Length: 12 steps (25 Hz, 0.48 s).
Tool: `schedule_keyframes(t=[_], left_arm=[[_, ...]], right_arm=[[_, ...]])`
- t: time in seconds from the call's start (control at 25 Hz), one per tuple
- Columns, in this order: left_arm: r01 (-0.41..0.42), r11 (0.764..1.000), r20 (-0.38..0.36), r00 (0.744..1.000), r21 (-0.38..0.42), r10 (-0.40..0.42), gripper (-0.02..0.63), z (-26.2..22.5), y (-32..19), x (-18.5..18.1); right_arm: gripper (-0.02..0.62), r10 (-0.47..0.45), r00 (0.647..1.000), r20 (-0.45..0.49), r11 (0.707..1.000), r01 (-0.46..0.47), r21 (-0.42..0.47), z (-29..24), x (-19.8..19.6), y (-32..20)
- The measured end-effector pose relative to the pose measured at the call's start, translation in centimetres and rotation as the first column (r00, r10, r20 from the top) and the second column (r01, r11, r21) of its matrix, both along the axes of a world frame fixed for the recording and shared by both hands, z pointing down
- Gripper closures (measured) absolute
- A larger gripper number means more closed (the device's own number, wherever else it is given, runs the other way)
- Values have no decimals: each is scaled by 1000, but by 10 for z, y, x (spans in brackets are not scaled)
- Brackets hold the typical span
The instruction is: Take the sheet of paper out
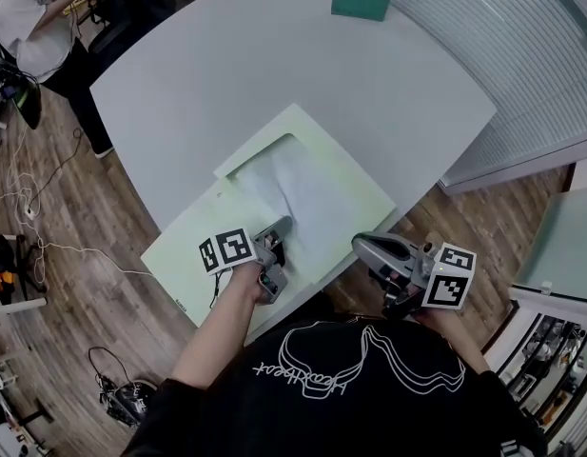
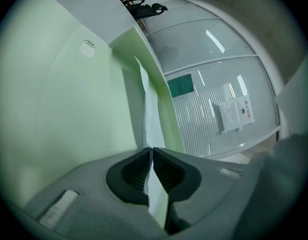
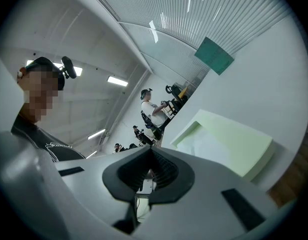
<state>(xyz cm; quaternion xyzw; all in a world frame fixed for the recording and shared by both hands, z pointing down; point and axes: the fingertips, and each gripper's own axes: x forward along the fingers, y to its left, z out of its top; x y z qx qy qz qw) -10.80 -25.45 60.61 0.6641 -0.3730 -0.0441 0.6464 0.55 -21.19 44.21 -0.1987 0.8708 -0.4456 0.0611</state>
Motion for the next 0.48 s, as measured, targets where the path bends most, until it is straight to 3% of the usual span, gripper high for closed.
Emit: schedule_keyframes(t=[0.48], left_arm=[[17,1000,23,1000,12,-18,594,-2,8,-12]], right_arm=[[586,-20,1000,9,1000,20,-3,0,-8,0]])
